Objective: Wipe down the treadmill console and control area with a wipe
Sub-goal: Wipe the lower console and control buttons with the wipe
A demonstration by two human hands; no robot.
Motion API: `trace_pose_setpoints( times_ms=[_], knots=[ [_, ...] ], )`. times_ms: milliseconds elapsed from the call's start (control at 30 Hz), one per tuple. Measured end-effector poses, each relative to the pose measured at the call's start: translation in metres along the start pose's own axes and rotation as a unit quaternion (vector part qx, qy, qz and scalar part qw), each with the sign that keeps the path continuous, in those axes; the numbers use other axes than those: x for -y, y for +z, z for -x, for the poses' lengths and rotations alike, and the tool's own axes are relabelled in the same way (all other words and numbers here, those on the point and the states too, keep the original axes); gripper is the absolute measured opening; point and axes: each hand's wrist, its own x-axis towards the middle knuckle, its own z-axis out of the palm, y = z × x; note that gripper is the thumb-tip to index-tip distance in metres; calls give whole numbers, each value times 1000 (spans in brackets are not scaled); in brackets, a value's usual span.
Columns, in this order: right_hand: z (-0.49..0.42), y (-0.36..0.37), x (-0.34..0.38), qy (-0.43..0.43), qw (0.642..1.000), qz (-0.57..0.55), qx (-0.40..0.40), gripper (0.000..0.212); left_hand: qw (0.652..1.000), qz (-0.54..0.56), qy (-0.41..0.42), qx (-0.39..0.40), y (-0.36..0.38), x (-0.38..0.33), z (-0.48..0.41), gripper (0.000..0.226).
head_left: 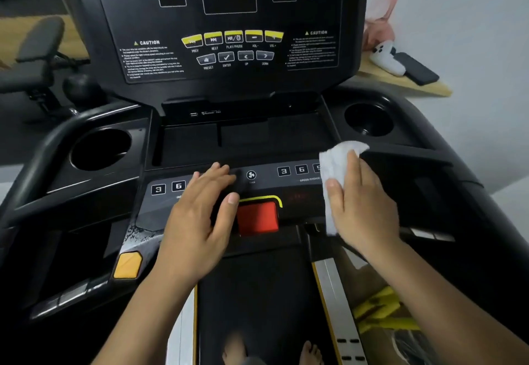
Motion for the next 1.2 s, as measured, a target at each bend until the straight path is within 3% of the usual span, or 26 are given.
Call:
trace_pose_setpoints(
  times_ms=[100,200,233,333,467,567,633,767,833,933,1100,1200],
  knots=[
    [27,-1,-26,-47,998,-18,36,59,1000,-3,-19,-17,-6,8,8,44],
    [7,0,-26,53,993,-92,47,60,999,-7,-39,-37,-13,15,16,43],
    [-1,2,-15,49,997,-59,33,61,998,-5,-41,-48,-16,17,18,43],
    [-10,3,47,-78,994,67,46,67,994,-6,-50,-94,-29,25,23,40],
    [1,11,134,-223,964,53,133,70,984,-25,-89,-152,-53,40,32,38],
    [12,18,191,-313,938,68,131,70,976,-27,-117,-184,-69,50,42,39],
    [27,27,221,-381,913,65,126,70,970,-28,-134,-199,-76,57,49,39],
    [48,37,243,-566,809,61,145,67,964,-27,-154,-216,-87,68,58,42],
    [28,36,245,-616,770,93,137,57,963,-24,-157,-218,-90,72,61,43],
    [-9,34,262,-596,783,108,141,47,961,-18,-160,-225,-91,73,62,42],
    [-16,32,284,-554,814,107,140,68,958,-14,-158,-238,-97,73,64,42],
    [22,34,263,-603,783,81,133,55,953,-8,-171,-248,-98,79,70,43]
  ],
)
